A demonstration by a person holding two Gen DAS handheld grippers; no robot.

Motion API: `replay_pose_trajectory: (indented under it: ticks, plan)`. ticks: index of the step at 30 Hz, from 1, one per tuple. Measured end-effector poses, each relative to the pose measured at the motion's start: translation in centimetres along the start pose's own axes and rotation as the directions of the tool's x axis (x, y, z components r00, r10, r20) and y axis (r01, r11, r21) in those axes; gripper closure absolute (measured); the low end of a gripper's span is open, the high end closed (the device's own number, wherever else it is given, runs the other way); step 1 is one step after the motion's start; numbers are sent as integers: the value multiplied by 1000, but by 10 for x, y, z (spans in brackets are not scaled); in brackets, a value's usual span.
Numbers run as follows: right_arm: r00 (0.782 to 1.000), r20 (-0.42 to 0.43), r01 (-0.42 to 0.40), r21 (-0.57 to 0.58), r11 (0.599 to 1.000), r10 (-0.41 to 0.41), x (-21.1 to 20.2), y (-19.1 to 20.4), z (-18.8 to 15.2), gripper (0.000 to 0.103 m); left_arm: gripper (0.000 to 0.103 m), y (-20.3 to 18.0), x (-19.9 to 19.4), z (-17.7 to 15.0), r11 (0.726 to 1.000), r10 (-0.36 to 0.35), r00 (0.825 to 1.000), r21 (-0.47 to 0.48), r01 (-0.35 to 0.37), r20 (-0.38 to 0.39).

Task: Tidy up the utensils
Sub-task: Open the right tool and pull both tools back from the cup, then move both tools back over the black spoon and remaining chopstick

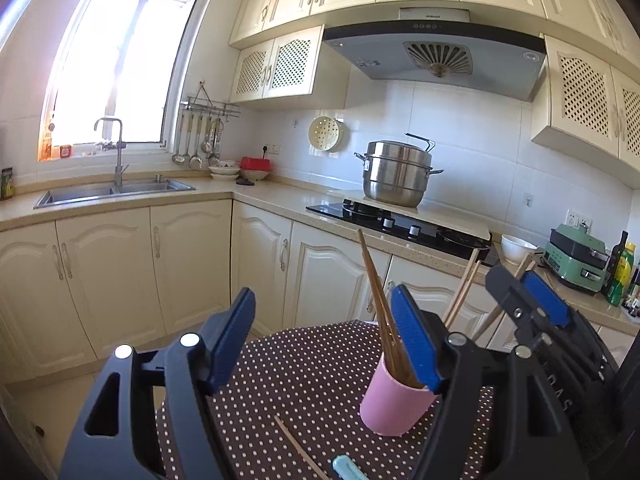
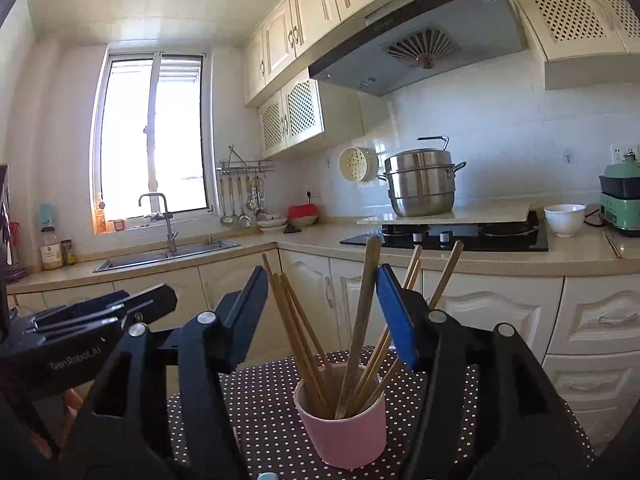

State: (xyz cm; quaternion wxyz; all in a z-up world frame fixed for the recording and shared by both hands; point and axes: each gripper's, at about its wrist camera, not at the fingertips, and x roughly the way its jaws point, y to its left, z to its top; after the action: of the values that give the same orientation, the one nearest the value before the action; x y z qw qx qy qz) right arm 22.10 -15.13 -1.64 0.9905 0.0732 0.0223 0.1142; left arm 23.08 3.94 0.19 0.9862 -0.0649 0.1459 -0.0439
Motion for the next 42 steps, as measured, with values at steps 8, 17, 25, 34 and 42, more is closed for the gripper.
replay_pose_trajectory:
  ticks: [8, 17, 25, 34, 42]
  plan:
    - [998, 42, -47, -16, 999, 48, -37, 12, 20, 39, 31, 3, -41, -2, 1000, 1, 1000, -29, 0, 26]
    - [998, 46, -51, -52, 997, 54, -74, 15, 31, 35, 30, 5, -73, -8, 999, 1, 1000, -35, -2, -8]
    - [999, -48, -32, -120, 992, 26, -84, 15, 9, 34, 30, 18, -77, -28, 998, 26, 994, -52, -32, -106]
    - [986, -170, -20, -110, 994, 2, -79, 7, -22, 34, 30, 32, -72, -53, 996, 60, 979, -56, -72, -195]
    - [970, -243, -38, -96, 995, 13, -73, 10, -47, 34, 30, 41, -70, -67, 993, 79, 970, -62, -96, -229]
